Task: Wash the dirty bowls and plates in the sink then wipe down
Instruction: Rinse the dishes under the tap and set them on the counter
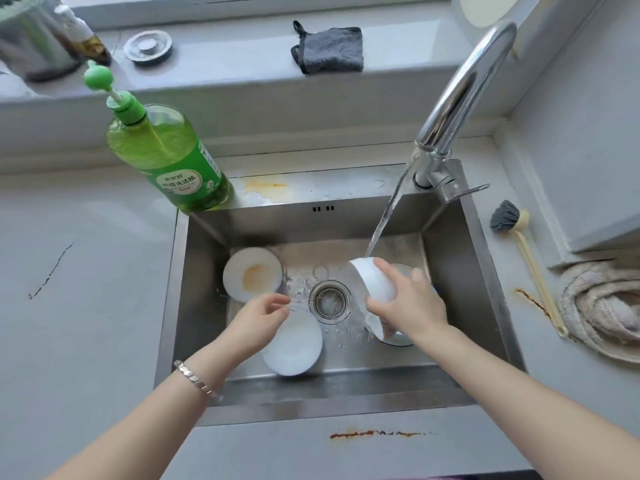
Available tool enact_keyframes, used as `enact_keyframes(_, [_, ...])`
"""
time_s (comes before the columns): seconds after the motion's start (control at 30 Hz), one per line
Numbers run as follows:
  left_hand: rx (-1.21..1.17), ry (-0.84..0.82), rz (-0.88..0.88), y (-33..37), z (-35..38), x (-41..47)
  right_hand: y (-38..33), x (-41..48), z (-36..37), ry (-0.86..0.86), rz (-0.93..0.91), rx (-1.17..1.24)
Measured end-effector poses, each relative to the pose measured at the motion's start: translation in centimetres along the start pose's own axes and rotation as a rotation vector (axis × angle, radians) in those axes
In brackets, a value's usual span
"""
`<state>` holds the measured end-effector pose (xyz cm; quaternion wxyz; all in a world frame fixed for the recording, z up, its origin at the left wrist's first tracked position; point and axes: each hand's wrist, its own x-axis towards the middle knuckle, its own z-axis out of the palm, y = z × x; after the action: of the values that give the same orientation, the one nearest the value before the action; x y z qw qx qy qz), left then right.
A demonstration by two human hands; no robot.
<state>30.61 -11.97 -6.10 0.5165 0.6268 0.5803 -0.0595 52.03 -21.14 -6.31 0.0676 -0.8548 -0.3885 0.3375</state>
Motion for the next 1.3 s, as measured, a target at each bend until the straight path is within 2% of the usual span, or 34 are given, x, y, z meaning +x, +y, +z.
enact_keyframes(0.1, [0.012,-0.031,-0.046,-3.0,-0.9,-0.8,-0.6,-0.7,1.6,-0.085,-0.02,-0.205])
enact_keyframes(0.23, [0.009,-0.012,-0.068,-5.5,-2.3,-1.1,-0.7,-1.9,2.7,-0.091,0.041,-0.346])
enact_keyframes(0.3, [-0.013,0.016,-0.07,-6.5,-2.9,-0.8,-0.4,-1.7,3.2,-0.116,0.084,-0.204])
enact_keyframes(0.47, [-0.046,0.055,-0.08,-9.0,-4.0,0.6,-1.7,0.8,7.7,-0.308,0.199,0.428])
enact_keyframes(0.57, [-0.057,0.051,-0.092,-10.2,-4.4,1.6,-3.3,2.5,11.9,-0.414,0.21,0.509])
enact_keyframes(0.73, [-0.028,0.021,-0.098,-11.7,-5.2,3.3,-4.8,4.6,17.1,-0.383,0.133,0.304])
enact_keyframes(0.93, [-0.01,-0.032,-0.122,-13.0,-5.9,5.2,-3.6,5.5,18.8,-0.303,0.133,0.174])
enact_keyframes(1.1, [-0.039,-0.051,-0.123,-13.4,-6.8,6.5,-5.4,6.9,18.3,-0.16,0.061,-0.276])
enact_keyframes(1.17, [-0.051,-0.051,-0.109,-13.5,-7.1,6.9,-7.7,8.7,18.6,-0.117,0.022,-0.161])
enact_keyframes(1.3, [-0.072,-0.061,-0.086,-13.9,-7.0,7.6,-12.6,13.2,20.8,-0.229,0.131,0.201])
